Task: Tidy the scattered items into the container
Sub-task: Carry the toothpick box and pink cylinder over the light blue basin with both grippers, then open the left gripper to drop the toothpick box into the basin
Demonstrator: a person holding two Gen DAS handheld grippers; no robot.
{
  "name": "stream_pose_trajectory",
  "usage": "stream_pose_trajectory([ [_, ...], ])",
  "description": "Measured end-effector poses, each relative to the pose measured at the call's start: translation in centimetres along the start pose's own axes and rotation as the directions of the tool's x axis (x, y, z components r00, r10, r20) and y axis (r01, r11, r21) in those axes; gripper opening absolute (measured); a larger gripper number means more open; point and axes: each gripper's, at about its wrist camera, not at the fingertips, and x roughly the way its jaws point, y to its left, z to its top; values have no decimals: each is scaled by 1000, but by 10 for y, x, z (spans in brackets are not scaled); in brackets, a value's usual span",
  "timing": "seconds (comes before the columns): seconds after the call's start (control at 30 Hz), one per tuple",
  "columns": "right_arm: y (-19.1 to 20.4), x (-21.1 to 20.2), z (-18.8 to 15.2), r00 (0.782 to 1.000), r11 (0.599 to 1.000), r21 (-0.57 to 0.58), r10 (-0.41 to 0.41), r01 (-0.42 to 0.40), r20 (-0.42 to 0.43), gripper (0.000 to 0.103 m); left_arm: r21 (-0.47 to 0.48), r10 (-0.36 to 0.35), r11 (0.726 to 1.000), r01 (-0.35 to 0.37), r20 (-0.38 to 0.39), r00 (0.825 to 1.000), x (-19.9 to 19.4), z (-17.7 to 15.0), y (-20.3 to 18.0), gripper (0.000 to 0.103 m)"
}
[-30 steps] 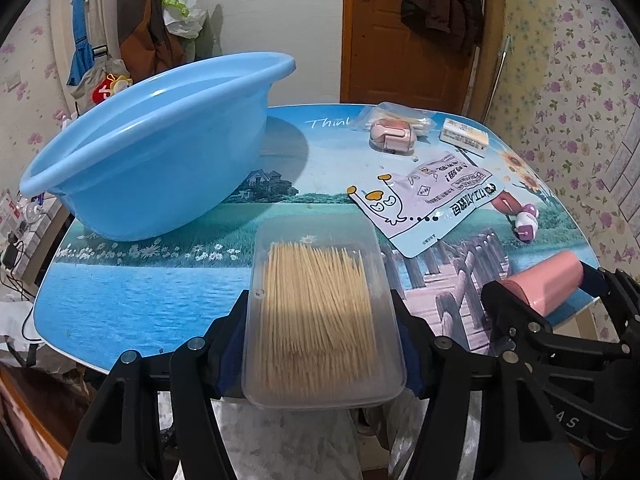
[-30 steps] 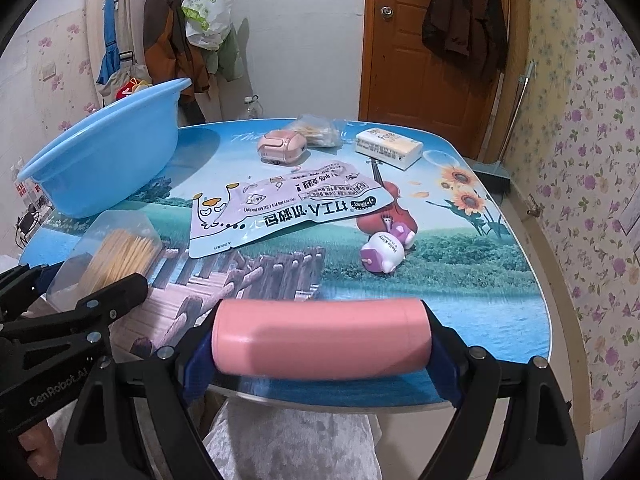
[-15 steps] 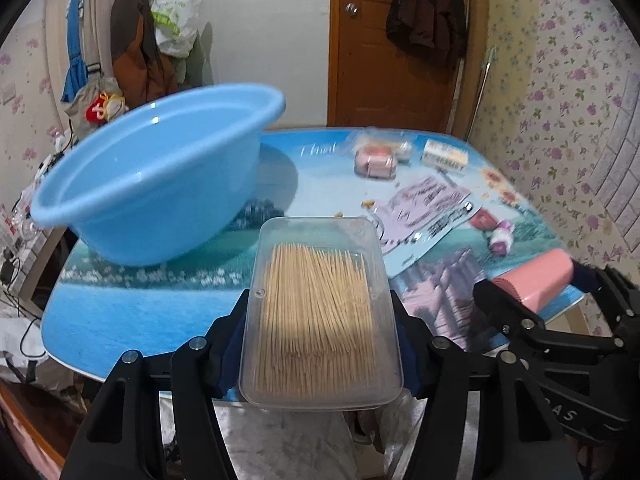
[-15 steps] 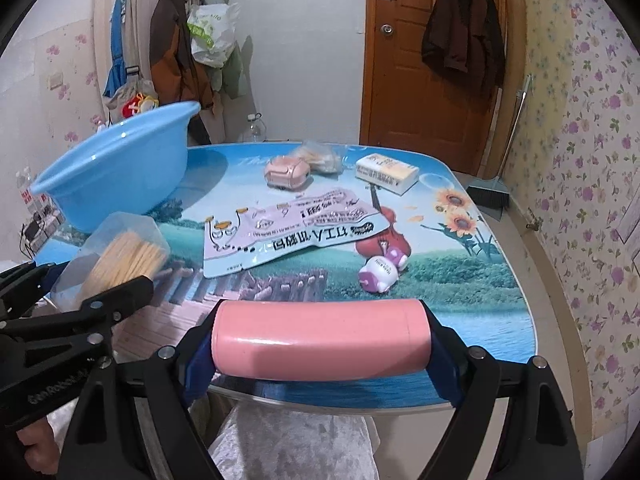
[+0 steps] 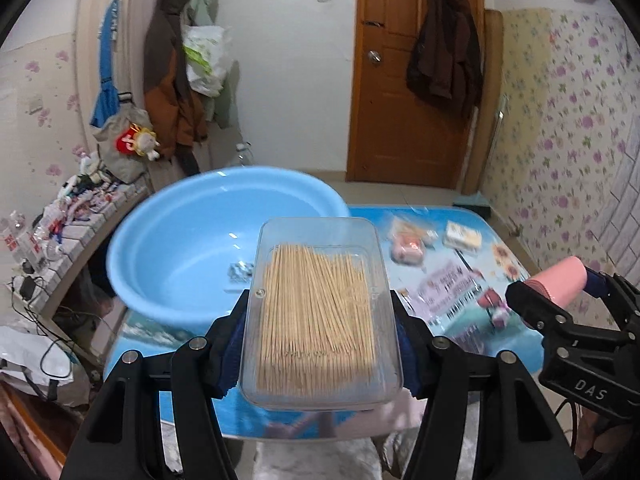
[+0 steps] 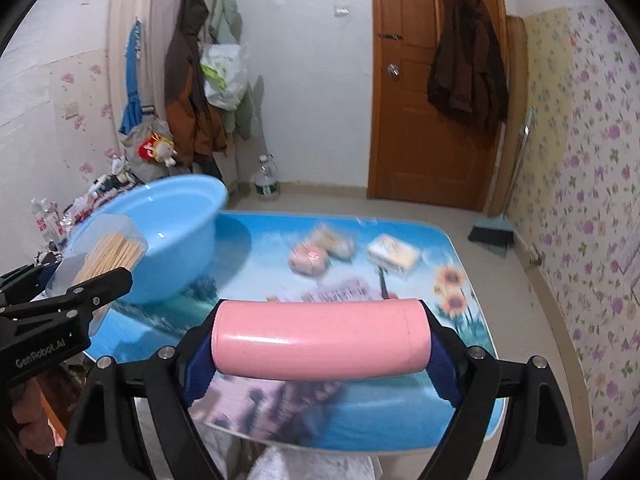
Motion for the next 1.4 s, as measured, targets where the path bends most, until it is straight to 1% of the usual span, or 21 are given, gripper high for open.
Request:
stream_pose_trajectory([
  [0.1, 18, -3, 18, 999, 999, -36, 29, -28, 19, 88, 4, 23, 1000, -24, 22, 999, -6, 12, 14, 60],
  [0.3, 59, 2, 55, 994, 989, -105, 102, -99, 23, 88, 5, 11, 1000, -10, -18, 1000, 0, 40, 46, 60],
  [0.4, 79, 12, 74, 990, 982, -127, 142, -140, 12, 88, 24, 25, 999, -24, -18, 1000, 3, 53, 61, 60],
  [0.5, 100, 23, 90, 988, 975, -161, 156, -152, 7, 88, 19, 29, 999, -28, -31, 999, 8, 65, 82, 60],
  [0.63, 126, 39, 105, 984, 964, -200, 179, -177, -7, 88, 9, 52, 999, -51, -46, 998, 20, 76, 108, 60],
  [0.73, 142, 54, 111, 982, 956, -225, 190, -189, -21, 88, 10, 54, 999, -53, -69, 996, 32, 80, 121, 60],
  [0.9, 149, 86, 110, 983, 959, -217, 173, -182, -60, 88, 15, 42, 999, -40, -132, 990, 63, 69, 124, 60],
  [1.0, 146, 104, 105, 983, 963, -204, 159, -174, -88, 88, 14, 34, 999, -32, -163, 986, 78, 62, 119, 60],
  [1.07, 144, 112, 105, 986, 965, -212, 140, -156, -90, 88, 21, 25, 1000, -22, -186, 982, 91, 60, 115, 60],
  [1.13, 142, 117, 104, 987, 966, -212, 130, -147, -92, 88, 32, 21, 999, -15, -200, 980, 100, 59, 110, 60],
  [1.3, 135, 119, 103, 989, 967, -214, 118, -136, -93, 88, 47, 15, 999, -2, -267, 964, 124, 55, 100, 60],
  [1.4, 132, 122, 102, 989, 968, -211, 116, -133, -94, 88, 58, 13, 998, 3, -286, 958, 129, 51, 96, 60],
])
